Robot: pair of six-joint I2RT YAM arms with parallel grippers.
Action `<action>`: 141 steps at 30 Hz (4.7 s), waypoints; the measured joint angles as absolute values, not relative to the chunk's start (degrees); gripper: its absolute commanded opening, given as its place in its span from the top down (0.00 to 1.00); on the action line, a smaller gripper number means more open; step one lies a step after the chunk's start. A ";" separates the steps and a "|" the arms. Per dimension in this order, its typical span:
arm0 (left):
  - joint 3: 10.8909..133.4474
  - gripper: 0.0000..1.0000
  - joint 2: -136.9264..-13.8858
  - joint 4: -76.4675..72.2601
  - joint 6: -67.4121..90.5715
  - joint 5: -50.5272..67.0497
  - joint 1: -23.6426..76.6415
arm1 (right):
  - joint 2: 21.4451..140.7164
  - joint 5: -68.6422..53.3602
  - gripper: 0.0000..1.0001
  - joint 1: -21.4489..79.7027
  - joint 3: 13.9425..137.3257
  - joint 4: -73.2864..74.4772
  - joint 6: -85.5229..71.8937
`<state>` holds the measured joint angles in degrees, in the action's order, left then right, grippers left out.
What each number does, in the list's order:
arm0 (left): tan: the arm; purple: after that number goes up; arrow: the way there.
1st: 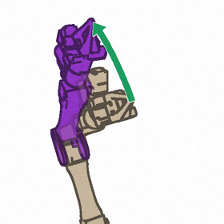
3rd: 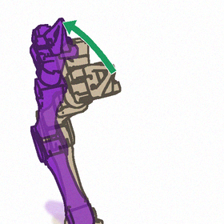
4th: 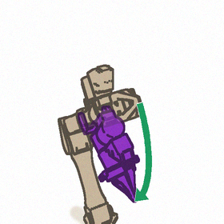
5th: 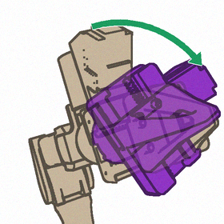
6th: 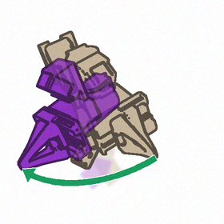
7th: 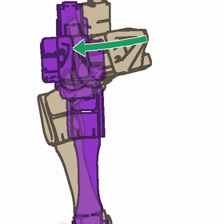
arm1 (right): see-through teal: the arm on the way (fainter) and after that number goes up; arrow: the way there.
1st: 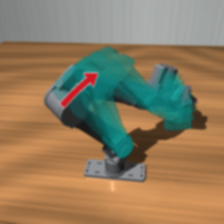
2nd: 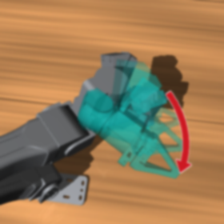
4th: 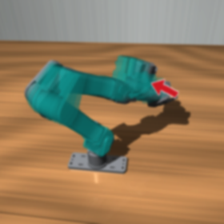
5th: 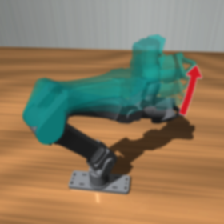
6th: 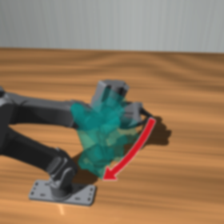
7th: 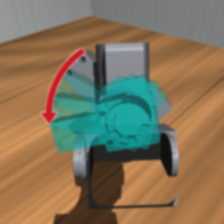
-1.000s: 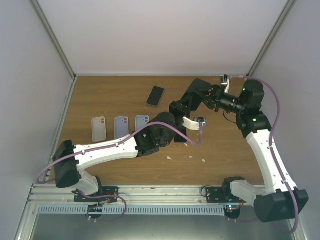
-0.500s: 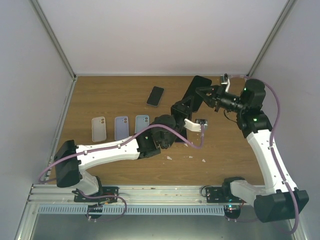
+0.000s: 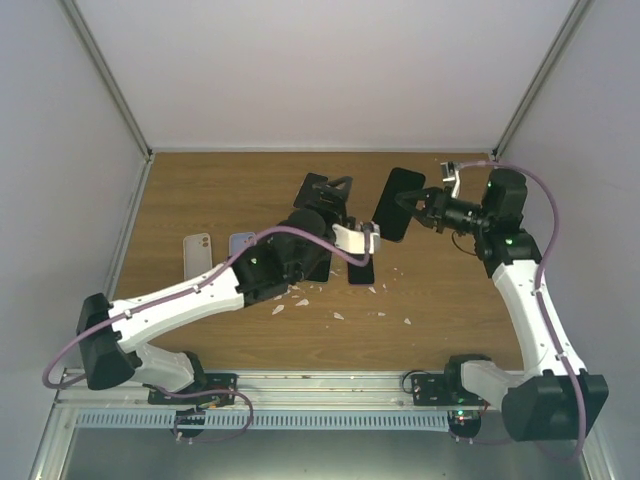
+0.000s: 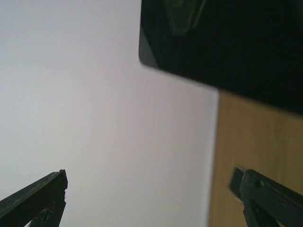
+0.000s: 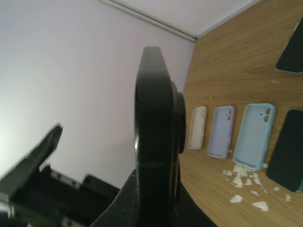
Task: Take the phone out of the phone case
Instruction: Place the phone at the center of the board, then pick up the phone at the center of the board.
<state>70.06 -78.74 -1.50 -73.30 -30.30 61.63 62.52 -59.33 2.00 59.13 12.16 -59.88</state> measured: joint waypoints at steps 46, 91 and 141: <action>84.38 0.01 -88.23 32.40 -10.83 20.99 21.98 | 116.40 -60.10 0.81 -8.73 66.76 48.93 13.30; 121.45 0.01 -141.73 34.33 -0.51 1.91 22.09 | 100.36 -48.10 0.00 -11.27 69.10 42.37 5.91; 127.37 0.35 -145.77 46.06 -35.33 16.82 28.01 | 93.21 -48.10 0.00 -11.27 72.01 40.86 7.05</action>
